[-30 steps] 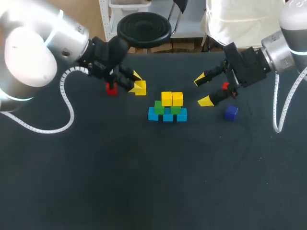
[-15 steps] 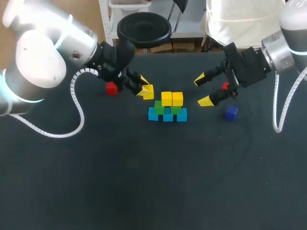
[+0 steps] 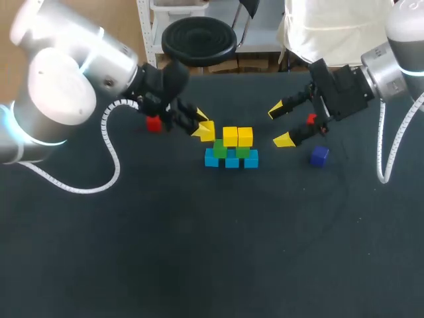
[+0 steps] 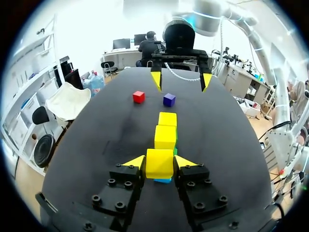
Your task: Place the blue cubes, place green cubes on the blue cubes, place the yellow cubes on the green cubes, then place the red cubes on the yellow cubes, and place purple cube on the red cubes.
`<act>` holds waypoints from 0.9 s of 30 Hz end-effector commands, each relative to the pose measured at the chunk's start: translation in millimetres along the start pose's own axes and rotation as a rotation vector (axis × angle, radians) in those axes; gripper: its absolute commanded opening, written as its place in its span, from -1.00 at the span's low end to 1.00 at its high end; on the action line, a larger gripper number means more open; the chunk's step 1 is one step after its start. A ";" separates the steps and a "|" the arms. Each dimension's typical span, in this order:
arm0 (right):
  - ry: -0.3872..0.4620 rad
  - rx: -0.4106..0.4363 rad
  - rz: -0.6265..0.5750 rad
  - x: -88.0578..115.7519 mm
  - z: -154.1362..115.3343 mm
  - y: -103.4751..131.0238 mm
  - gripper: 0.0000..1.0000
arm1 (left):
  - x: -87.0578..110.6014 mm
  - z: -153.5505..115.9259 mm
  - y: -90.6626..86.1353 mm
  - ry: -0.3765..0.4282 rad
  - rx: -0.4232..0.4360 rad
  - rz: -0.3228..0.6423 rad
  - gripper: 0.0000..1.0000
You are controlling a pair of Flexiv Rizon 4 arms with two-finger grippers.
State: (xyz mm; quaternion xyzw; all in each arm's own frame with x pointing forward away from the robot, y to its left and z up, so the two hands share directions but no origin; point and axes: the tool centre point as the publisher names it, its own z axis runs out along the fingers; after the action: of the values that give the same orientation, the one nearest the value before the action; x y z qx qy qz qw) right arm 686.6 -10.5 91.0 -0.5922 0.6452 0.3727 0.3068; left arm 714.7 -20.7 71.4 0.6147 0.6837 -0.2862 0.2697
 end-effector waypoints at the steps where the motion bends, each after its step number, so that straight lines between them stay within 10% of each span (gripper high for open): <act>1: 0.000 0.002 0.000 -0.2 -0.3 0.6 1.00 | 2.3 3.7 2.1 -0.008 0.011 0.003 -1.00; 27: 0.000 0.002 0.000 -0.2 -0.3 0.6 1.00 | -3.4 13.5 0.2 -0.003 0.033 0.030 -1.00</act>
State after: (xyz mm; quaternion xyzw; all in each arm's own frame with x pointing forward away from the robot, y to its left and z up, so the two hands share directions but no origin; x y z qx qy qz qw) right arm 686.6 -10.6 91.0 -0.5921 0.6452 0.3727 0.3068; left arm 712.4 -31.2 65.2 0.6271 0.6701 -0.2935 0.2674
